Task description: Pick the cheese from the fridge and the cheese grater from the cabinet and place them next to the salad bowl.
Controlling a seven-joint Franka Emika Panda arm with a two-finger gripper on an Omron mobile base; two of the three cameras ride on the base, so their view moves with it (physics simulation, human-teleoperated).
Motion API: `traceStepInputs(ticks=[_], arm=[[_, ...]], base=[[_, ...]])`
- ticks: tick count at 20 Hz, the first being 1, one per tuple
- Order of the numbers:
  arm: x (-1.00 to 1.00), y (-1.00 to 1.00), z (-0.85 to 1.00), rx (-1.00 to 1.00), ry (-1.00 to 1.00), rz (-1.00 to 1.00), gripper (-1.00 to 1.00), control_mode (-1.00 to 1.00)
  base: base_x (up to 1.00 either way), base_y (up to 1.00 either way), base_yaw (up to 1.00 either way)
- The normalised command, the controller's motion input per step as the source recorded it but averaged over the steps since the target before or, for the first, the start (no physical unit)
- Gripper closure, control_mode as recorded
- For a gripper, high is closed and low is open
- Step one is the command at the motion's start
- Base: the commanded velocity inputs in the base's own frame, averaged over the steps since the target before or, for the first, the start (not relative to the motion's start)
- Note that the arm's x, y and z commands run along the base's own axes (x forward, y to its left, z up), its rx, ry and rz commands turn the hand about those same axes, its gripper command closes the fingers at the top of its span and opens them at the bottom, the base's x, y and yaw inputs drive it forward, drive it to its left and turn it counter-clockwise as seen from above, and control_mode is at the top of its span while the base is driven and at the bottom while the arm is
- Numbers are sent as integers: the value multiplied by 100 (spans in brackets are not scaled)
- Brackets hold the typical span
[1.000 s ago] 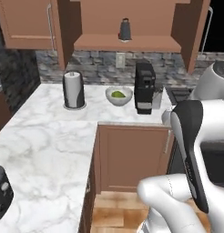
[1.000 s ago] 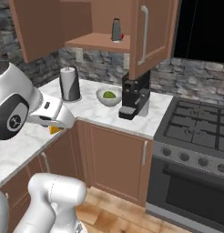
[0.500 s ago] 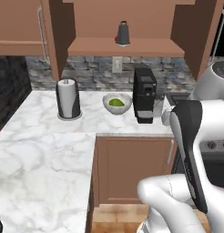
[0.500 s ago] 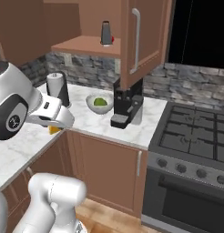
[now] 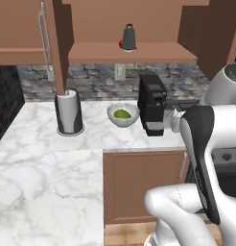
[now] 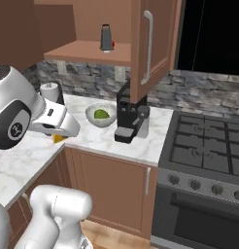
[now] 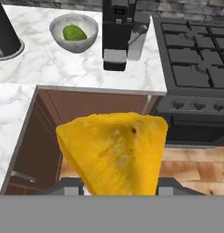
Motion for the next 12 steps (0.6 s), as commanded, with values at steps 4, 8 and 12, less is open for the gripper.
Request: traceStepInputs(ticks=[4,8,12], arm=[[0,0,0,0,0,0,100,100],[0,0,0,0,0,0,100,100],[0,0,0,0,0,0,100,100]], base=[[48,39,-24],[43,40,-15],[48,37,-8]])
